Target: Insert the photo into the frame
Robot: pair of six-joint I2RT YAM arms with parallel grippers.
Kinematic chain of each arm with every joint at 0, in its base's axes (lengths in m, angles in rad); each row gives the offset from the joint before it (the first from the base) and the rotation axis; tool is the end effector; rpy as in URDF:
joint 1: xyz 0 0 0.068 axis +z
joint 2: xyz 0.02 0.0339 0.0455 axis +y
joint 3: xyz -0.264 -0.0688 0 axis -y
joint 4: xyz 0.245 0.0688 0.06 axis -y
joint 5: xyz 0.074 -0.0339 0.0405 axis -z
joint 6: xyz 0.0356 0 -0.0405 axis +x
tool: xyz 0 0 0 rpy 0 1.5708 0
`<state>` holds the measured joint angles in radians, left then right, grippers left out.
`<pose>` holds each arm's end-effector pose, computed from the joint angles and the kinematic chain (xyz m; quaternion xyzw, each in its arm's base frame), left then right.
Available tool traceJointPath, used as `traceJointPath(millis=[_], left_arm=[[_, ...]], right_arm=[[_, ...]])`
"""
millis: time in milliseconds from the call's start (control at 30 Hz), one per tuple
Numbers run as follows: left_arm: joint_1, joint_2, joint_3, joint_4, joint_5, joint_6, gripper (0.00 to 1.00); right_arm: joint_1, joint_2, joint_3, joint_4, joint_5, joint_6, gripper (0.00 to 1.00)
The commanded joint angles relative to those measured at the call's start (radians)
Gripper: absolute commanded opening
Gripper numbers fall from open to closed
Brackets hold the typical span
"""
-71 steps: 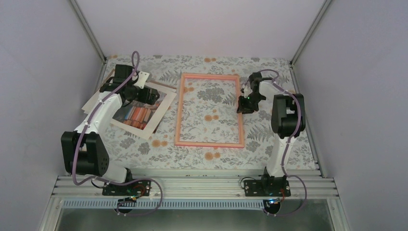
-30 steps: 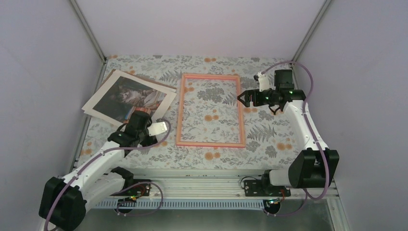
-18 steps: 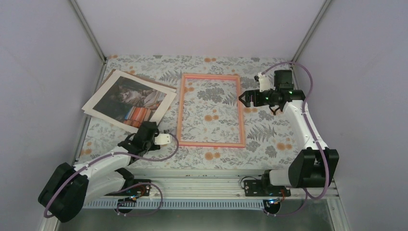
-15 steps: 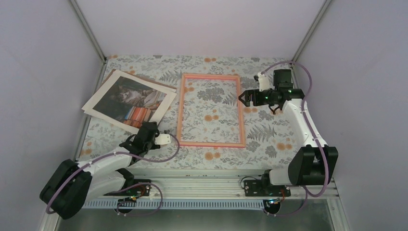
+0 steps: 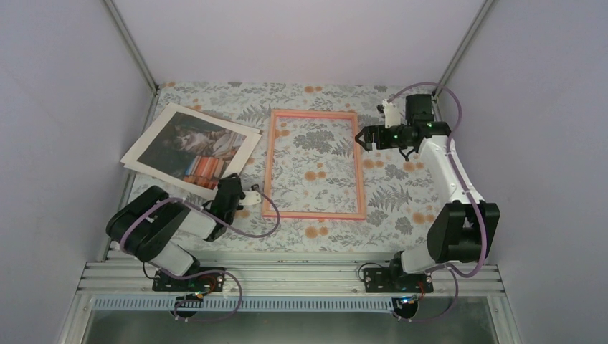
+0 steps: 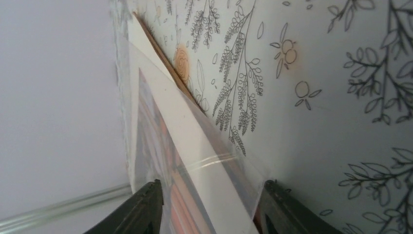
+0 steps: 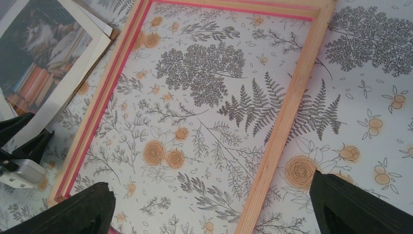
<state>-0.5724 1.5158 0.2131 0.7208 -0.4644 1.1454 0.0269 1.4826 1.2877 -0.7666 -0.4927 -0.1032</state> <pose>0.1908 -0.1039 0.0986 0.5772 0.6423 0.3248 0.3857 0.3085 0.0251 0.3015 -0.1331 0.9184 0.2214 0.2996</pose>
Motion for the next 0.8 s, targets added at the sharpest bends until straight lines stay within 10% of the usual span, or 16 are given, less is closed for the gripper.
traceJointPath(millis=[0, 267, 767], left_arm=[[0.002, 0.079, -0.039, -0.076, 0.000, 0.003, 0.46], [0.002, -0.069, 0.062, -0.318, 0.024, -0.103, 0.03], [0.056, -0.350, 0.401, -0.975, 0.342, -0.416, 0.02]], right_arm=[[0.004, 0.005, 0.034, -0.009, -0.031, -0.008, 0.98], [0.004, -0.109, -0.062, 0.112, -0.100, -0.022, 0.98], [0.037, -0.198, -0.178, 0.346, -0.247, 0.061, 1.00]])
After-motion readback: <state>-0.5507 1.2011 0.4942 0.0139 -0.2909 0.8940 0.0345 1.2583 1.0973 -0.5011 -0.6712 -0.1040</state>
